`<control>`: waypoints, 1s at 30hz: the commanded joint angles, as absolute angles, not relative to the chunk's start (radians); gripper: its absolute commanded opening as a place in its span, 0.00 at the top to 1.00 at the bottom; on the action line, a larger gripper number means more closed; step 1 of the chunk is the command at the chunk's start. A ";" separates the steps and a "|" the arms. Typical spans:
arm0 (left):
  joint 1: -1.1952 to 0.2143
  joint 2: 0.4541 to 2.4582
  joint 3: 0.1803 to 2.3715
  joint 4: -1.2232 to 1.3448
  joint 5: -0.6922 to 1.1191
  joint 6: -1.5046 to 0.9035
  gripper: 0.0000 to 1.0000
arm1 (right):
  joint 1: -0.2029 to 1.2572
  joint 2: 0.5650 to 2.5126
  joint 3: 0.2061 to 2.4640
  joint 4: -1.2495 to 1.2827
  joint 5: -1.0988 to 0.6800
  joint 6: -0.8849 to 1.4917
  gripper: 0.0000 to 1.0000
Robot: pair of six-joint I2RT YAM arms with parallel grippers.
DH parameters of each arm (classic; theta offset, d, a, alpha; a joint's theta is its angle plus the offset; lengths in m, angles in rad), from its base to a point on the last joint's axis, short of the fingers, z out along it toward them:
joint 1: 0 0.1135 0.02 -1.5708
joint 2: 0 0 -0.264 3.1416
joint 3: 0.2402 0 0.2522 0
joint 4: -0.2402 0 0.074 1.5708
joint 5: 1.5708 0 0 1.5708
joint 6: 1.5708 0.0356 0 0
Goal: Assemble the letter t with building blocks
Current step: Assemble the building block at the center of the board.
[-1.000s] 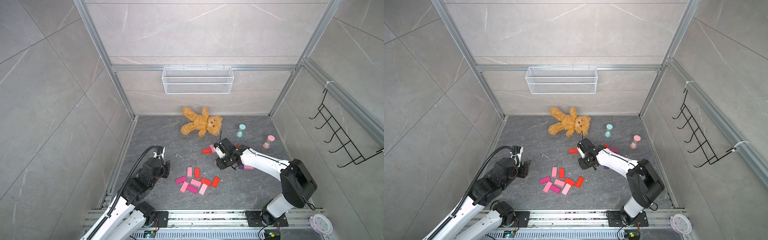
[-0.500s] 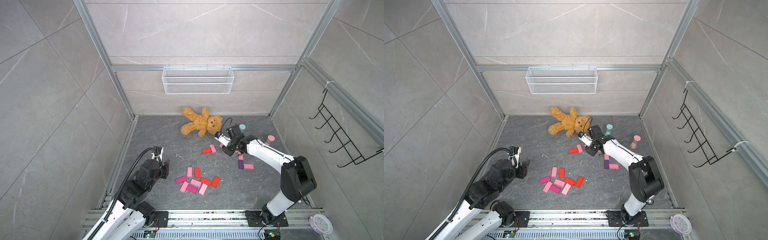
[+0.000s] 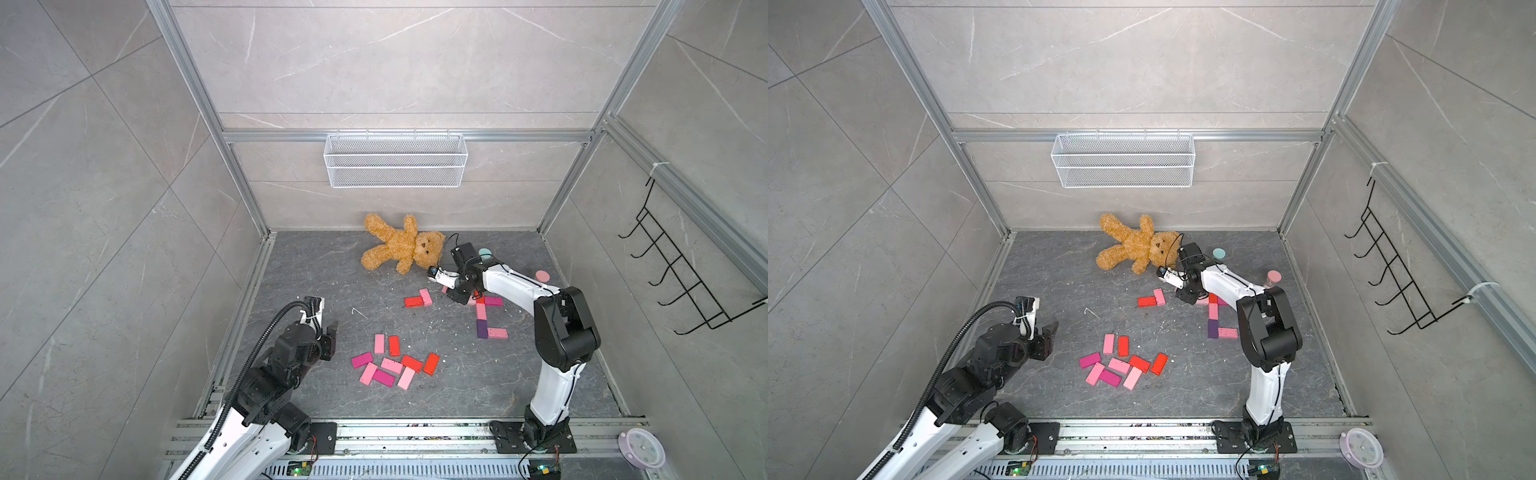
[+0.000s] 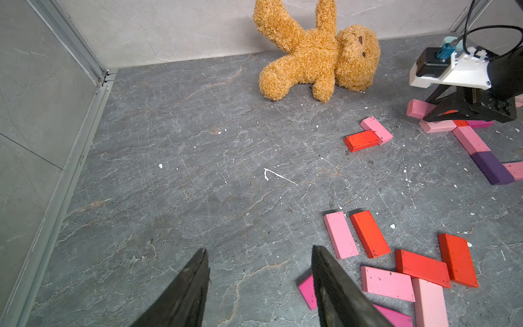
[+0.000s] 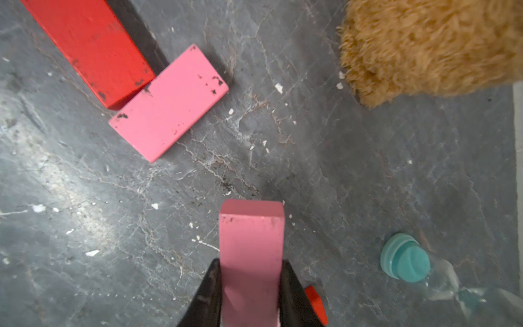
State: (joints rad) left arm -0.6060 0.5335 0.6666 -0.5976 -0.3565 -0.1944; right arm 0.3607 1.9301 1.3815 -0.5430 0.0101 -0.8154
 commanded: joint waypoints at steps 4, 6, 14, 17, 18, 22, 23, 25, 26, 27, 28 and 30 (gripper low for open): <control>-0.604 0.520 0.662 -0.560 -0.354 -0.172 0.40 | 0.375 2.007 1.454 -0.610 0.000 -0.860 1.00; -0.604 0.516 0.658 -0.557 -0.355 -0.169 0.40 | 0.383 2.018 1.457 -0.610 0.007 -0.866 1.00; -0.604 0.512 0.652 -0.547 -0.354 -0.163 0.40 | 0.415 2.054 1.469 -0.635 0.011 -0.943 1.00; -0.604 0.509 0.651 -0.545 -0.357 -0.161 0.40 | 0.414 2.081 1.500 -0.671 0.029 -0.959 1.00; -0.604 0.506 0.652 -0.545 -0.357 -0.163 0.40 | 0.414 2.087 1.508 -0.683 0.031 -0.960 1.00; -0.603 0.499 0.648 -0.546 -0.360 -0.162 0.40 | 0.417 2.099 1.511 -0.690 0.018 -0.957 1.00; -0.604 0.497 0.648 -0.545 -0.360 -0.162 0.40 | 0.419 2.102 1.511 -0.691 0.016 -0.957 1.00; -0.604 0.495 0.647 -0.546 -0.360 -0.161 0.40 | 0.424 2.107 1.509 -0.691 0.019 -0.958 1.00; -0.604 0.494 0.646 -0.543 -0.361 -0.161 0.40 | 0.429 2.110 1.511 -0.691 0.028 -0.956 1.00; -0.604 0.494 0.647 -0.543 -0.360 -0.161 0.40 | 0.431 2.112 1.514 -0.696 0.033 -0.956 1.00; -0.603 0.495 0.647 -0.543 -0.361 -0.161 0.40 | 0.434 2.115 1.515 -0.700 0.036 -0.956 1.00; -0.604 0.495 0.644 -0.540 -0.360 -0.159 0.40 | 0.440 2.114 1.514 -0.707 0.039 -0.956 1.00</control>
State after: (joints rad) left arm -0.6060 0.5007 0.6464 -0.5751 -0.3569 -0.1787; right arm 0.4232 2.0773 1.5043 -0.6476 0.0319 -0.9401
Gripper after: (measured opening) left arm 0.602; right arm 0.291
